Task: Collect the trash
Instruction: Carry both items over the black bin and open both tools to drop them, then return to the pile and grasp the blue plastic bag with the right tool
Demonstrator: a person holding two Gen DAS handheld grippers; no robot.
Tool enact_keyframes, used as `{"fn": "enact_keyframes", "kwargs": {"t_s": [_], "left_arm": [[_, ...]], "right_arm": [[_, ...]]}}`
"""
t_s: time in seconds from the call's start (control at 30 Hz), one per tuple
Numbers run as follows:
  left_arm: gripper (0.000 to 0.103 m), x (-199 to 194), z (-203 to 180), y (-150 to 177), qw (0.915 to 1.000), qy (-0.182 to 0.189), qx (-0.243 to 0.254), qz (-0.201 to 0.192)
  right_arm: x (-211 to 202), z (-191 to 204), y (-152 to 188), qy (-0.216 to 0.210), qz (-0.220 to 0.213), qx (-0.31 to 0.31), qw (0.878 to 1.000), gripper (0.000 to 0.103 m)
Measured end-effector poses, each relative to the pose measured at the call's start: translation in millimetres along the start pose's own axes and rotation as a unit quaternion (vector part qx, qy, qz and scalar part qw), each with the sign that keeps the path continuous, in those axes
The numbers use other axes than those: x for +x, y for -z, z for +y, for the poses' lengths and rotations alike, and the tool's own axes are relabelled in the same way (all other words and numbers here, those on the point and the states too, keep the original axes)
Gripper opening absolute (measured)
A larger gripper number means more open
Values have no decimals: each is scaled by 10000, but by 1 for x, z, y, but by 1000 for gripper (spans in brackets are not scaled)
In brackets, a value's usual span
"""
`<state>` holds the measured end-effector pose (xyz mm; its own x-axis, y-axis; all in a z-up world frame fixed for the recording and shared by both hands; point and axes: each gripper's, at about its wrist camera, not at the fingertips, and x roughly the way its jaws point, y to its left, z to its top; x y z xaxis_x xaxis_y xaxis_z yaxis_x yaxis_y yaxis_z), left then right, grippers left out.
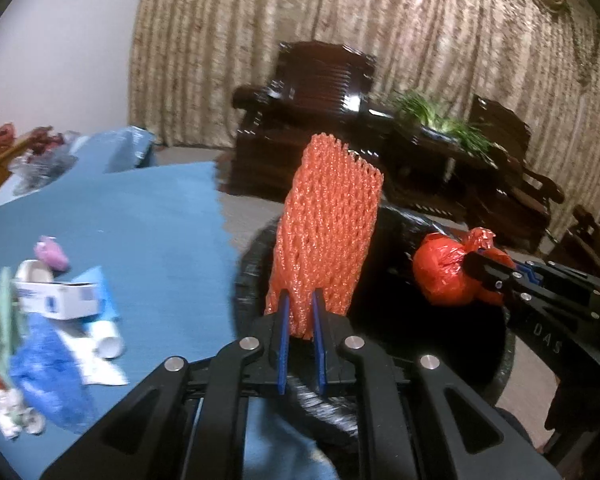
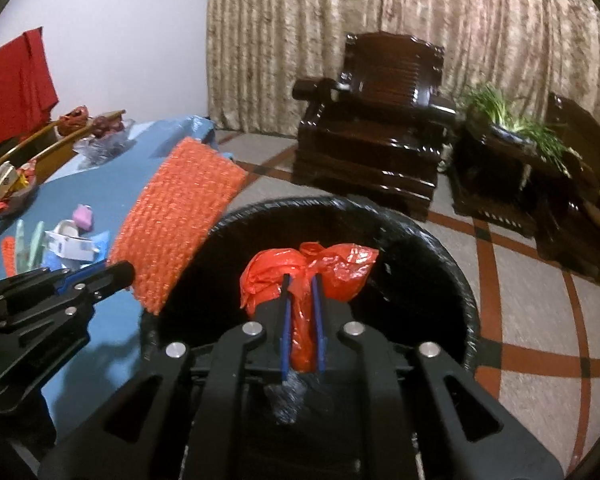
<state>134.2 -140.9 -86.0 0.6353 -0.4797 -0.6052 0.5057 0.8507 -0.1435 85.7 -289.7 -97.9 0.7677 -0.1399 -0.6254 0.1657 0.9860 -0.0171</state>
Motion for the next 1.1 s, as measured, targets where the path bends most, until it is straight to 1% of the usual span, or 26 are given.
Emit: {"fn": "enact_keyframes", "kwargs": {"t_s": [0.07, 0.1, 0.13, 0.17, 0.2, 0.23, 0.27, 0.3, 0.37, 0.4, 0.43, 0.47, 0.5, 0.53, 0.63, 0.67, 0.73, 0.87, 0.97, 1.07, 1.1], "left_arm": [[16, 9, -5, -1, 9998, 179, -2, 97], [25, 11, -7, -1, 9997, 206, 2, 126], [37, 12, -7, 0, 9996, 235, 4, 130], [41, 11, -7, 0, 9996, 269, -11, 99], [46, 10, -6, 1, 9996, 288, -22, 64], [52, 8, -3, 0, 9995, 308, -35, 30], [55, 5, -1, 0, 9995, 307, -59, -18], [57, 3, 1, 1, 9995, 290, -73, -46], [58, 2, 4, 0, 9996, 237, -95, -90], [58, -1, 8, -1, 9997, 197, -105, -112], [60, -5, 10, -2, 9997, 134, -115, -158], [64, -10, 13, -2, 9997, 65, -123, -222], [69, -17, 17, -3, 9994, -35, -144, -311], [74, -25, 22, -3, 9989, -143, -180, -409], [84, -47, 40, 1, 9968, -421, -279, -619], [85, -51, 41, 1, 9961, -498, -294, -661], [90, -65, 56, 2, 9935, -764, -362, -759], [91, -94, 87, 10, 9864, -1298, -445, -906], [91, -114, 112, 19, 9780, -1783, -487, -966], [90, -125, 131, 29, 9718, -2082, -548, -957], [88, -128, 138, 32, 9699, -2171, -578, -936]], "right_arm": [[3, -6, 4, 103, 76, 34, 9999, 15], [3, -9, 7, 146, 96, 66, 9998, 20], [3, -11, 8, 190, 100, 89, 9997, 24], [3, -13, 9, 217, 98, 100, 9997, 27], [2, -15, 10, 248, 89, 116, 9996, 32], [0, -18, 12, 293, 67, 138, 9995, 43], [-1, -20, 13, 347, 35, 164, 9993, 49], [-3, -22, 14, 371, 2, 185, 9991, 52], [-6, -23, 13, 400, -54, 235, 9989, 63], [-10, -24, 12, 412, -137, 281, 9987, 76], [-13, -23, 12, 405, -212, 308, 9985, 83], [-16, -22, 10, 388, -281, 325, 9983, 87], [-19, -19, 9, 349, -383, 322, 9981, 93], [-22, -16, 6, 310, -447, 312, 9980, 94], [-27, -3, -2, 107, -607, 271, 9977, 97], [-29, 2, -3, 34, -649, 260, 9975, 97], [-30, 16, -7, -131, -704, 201, 9972, 97], [-29, 51, -15, -477, -730, 27, 9962, 97], [-27, 77, -19, -709, -729, -86, 9948, 97], [-21, 104, -20, -931, -712, -244, 9928, 97], [-20, 110, -21, -981, -700, -275, 9923, 97]]}}
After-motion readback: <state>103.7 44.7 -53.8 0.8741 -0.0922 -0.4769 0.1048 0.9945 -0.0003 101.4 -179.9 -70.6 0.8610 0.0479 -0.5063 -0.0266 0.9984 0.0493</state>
